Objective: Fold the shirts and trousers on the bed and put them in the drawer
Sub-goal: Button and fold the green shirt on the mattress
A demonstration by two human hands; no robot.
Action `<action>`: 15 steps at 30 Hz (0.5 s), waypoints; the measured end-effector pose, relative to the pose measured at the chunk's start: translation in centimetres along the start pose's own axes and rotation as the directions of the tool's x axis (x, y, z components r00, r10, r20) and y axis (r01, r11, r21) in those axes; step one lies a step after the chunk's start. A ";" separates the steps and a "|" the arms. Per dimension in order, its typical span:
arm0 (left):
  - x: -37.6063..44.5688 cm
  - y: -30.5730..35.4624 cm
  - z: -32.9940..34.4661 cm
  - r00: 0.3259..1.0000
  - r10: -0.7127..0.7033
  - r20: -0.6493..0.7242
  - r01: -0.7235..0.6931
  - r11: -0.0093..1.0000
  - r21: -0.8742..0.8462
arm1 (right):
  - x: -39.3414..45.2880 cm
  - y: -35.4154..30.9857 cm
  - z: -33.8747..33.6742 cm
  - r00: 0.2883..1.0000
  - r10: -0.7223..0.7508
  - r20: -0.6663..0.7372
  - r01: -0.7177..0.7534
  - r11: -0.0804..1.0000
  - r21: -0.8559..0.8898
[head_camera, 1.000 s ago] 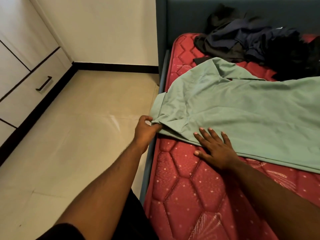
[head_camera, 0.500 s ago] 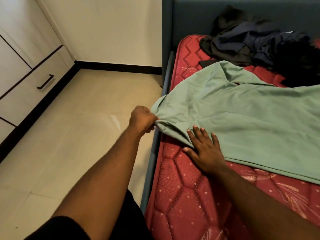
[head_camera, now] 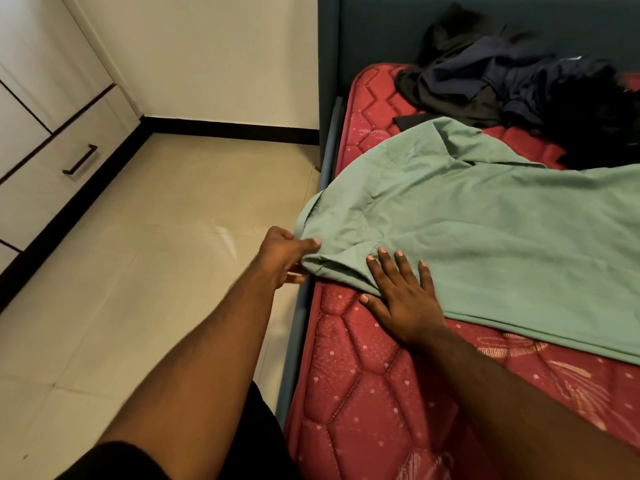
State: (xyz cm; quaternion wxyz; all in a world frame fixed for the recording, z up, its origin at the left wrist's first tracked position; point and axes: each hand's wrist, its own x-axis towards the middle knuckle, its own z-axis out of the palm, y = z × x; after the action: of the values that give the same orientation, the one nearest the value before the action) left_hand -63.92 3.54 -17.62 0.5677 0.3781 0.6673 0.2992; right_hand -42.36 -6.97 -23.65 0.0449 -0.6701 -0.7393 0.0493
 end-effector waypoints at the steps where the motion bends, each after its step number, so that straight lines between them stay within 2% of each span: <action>1: 0.1 -0.1 0.1 0.998 0.044 -0.040 -0.044 0.999 0.011 | 0.0 0.0 0.0 1.000 -0.004 0.002 0.004 1.000 0.005; 5: 0.6 -2.0 -0.1 0.966 0.077 -0.247 -0.123 0.977 -0.177 | 0.2 0.1 -0.4 0.998 -0.002 0.062 0.003 1.000 -0.008; 6: 0.5 -2.5 0.0 0.918 0.182 -0.351 -0.232 0.967 -0.104 | 0.3 0.1 -0.5 0.997 -0.003 0.076 0.004 1.000 -0.013; 7: 0.3 -2.7 0.3 0.833 0.359 -0.420 -0.383 0.923 0.030 | 0.3 0.0 -0.5 0.996 0.000 0.085 0.001 1.000 -0.020; 8: -0.2 -2.6 0.8 0.739 0.549 -0.391 -0.537 0.830 0.152 | 0.3 0.0 -0.5 0.996 0.003 0.093 0.000 1.000 -0.031; 9: -0.8 -2.4 1.3 0.692 0.681 -0.241 -0.640 0.732 0.234 | 0.3 0.0 -0.5 0.995 0.002 0.101 0.002 0.999 -0.039; 10: -0.8 -2.8 1.5 0.673 0.739 -0.031 -0.688 0.641 0.340 | 0.2 0.0 -0.6 0.994 -0.002 0.113 0.007 0.999 -0.044; 11: -0.7 -3.1 1.4 0.674 0.722 0.157 -0.692 0.542 0.477 | 0.2 0.0 -0.7 0.993 -0.005 0.118 0.011 0.999 -0.045; 12: 0.0 -3.7 0.8 0.695 0.663 0.276 -0.662 0.442 0.605 | 0.2 0.0 -0.8 0.992 -0.006 0.123 0.012 0.999 -0.045; 13: 0.8 -4.3 -0.3 0.727 0.606 0.322 -0.628 0.399 0.668 | 0.1 0.0 -0.8 0.991 -0.009 0.130 0.015 0.999 -0.044; 14: 1.6 -4.6 -1.4 0.760 0.555 0.338 -0.616 0.449 0.647 | 0.1 0.1 -1.0 0.991 -0.014 0.134 0.020 0.999 -0.041; 15: 2.1 -4.4 -2.2 0.787 0.503 0.356 -0.609 0.543 0.578 | 0.1 0.1 -1.1 0.990 -0.017 0.141 0.023 0.999 -0.039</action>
State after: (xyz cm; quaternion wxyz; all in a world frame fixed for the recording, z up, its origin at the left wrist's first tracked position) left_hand -66.94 2.99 -22.00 0.3162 0.7676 0.5290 0.1760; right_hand -42.16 -6.83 -22.60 -0.0203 -0.6582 -0.7482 0.0808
